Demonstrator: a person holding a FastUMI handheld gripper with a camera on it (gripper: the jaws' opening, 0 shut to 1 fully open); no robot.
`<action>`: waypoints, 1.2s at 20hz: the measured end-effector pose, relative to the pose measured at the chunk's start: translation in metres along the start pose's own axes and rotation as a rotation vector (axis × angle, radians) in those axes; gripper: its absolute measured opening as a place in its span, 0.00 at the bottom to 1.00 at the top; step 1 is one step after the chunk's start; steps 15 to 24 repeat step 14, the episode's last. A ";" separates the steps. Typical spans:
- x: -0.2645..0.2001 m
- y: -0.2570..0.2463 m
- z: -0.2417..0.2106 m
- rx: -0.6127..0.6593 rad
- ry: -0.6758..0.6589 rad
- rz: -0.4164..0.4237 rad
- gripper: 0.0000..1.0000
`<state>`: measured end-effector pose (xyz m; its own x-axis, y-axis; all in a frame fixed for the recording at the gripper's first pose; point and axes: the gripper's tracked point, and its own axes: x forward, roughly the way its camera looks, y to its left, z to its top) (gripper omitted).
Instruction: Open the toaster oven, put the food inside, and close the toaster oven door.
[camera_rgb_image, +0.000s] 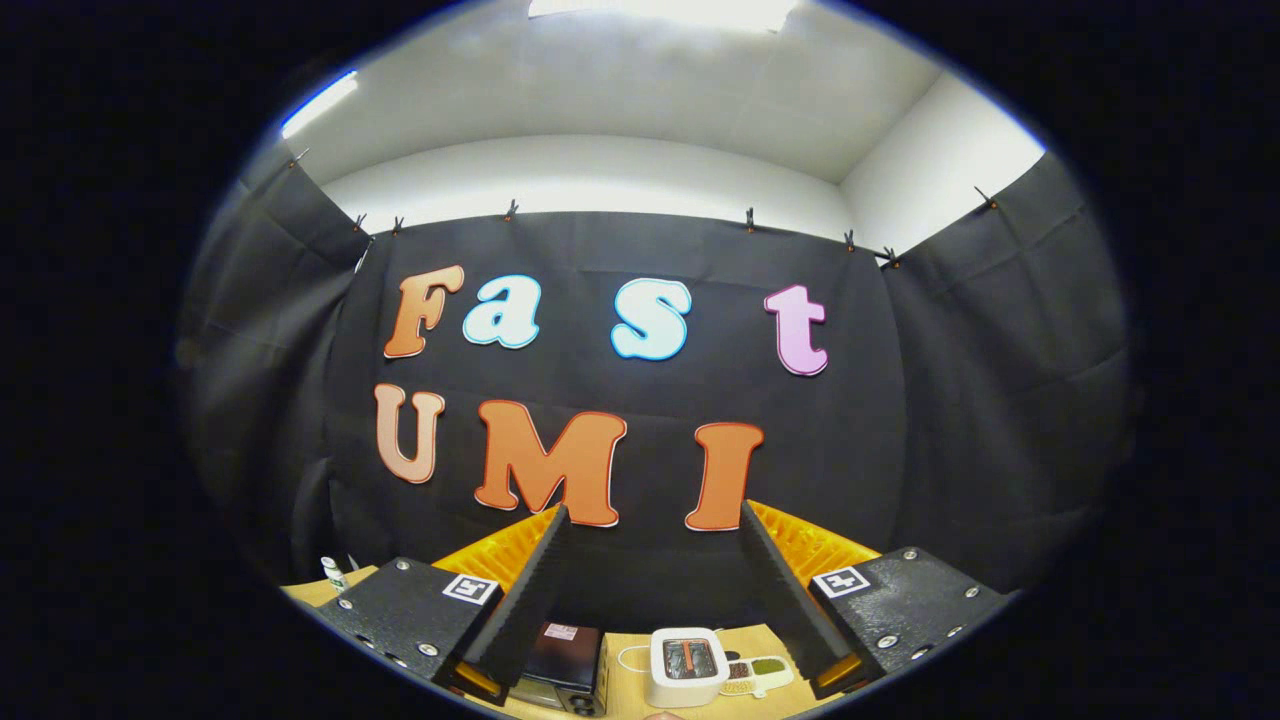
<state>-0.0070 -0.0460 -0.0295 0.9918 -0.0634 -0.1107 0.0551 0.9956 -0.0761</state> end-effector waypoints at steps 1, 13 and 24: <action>0.000 -0.001 0.004 -0.005 -0.020 0.004 0.98; 0.023 0.008 0.013 -0.042 -0.059 0.012 1.00; 0.024 0.009 0.013 -0.040 -0.058 0.015 1.00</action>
